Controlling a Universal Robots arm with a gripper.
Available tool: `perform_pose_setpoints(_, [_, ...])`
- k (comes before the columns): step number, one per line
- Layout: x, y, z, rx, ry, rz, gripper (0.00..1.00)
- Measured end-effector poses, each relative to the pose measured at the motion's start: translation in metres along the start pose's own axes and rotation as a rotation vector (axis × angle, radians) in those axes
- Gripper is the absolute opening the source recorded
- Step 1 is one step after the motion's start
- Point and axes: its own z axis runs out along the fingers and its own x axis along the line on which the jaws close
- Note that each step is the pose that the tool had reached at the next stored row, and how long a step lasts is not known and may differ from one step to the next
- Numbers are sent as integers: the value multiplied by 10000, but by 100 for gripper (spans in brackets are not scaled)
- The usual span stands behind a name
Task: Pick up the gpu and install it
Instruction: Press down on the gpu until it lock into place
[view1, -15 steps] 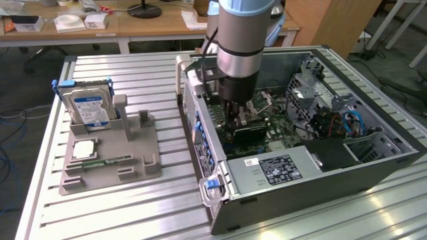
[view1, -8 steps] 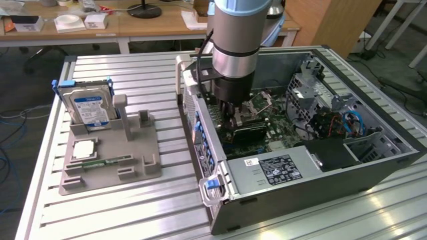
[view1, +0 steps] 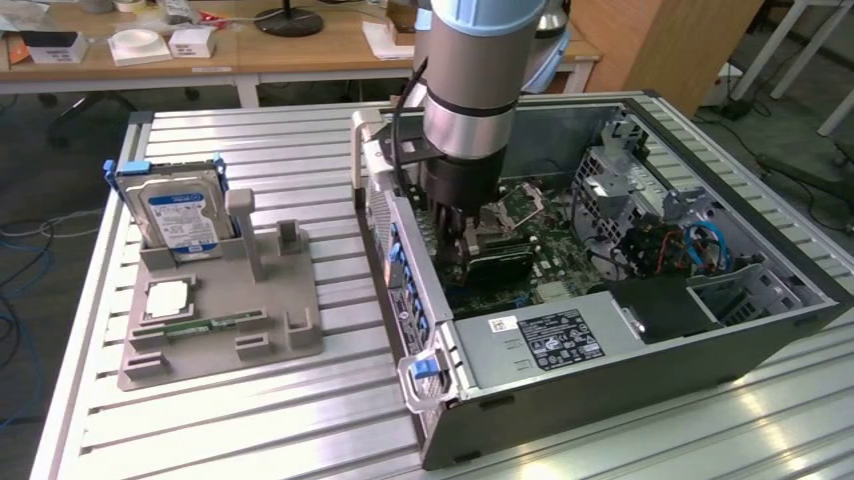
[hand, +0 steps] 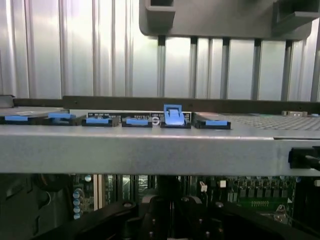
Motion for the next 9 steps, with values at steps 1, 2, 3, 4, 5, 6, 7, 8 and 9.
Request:
perform_pose_setpoints(1, [-1, 3, -22, -1, 3, 1, 10])
perform_pose_setpoints(2, [0, 7, -32, 0, 1, 0, 10])
perform_pose_setpoints(3, [0, 11, -34, 0, 0, -1, 10])
perform_pose_setpoints(4, [0, 11, -35, -1, 2, -1, 10])
perform_pose_setpoints(5, [0, 11, -35, 0, 1, -2, 10])
perform_pose_setpoints(6, [0, 12, -35, -1, 2, -2, 10])
perform_pose_setpoints(7, [0, 12, -36, -2, 3, -2, 10])
perform_pose_setpoints(8, [0, 12, -36, -2, 3, -2, 10])
perform_pose_setpoints(9, [0, 12, -35, -1, 3, -1, 10])
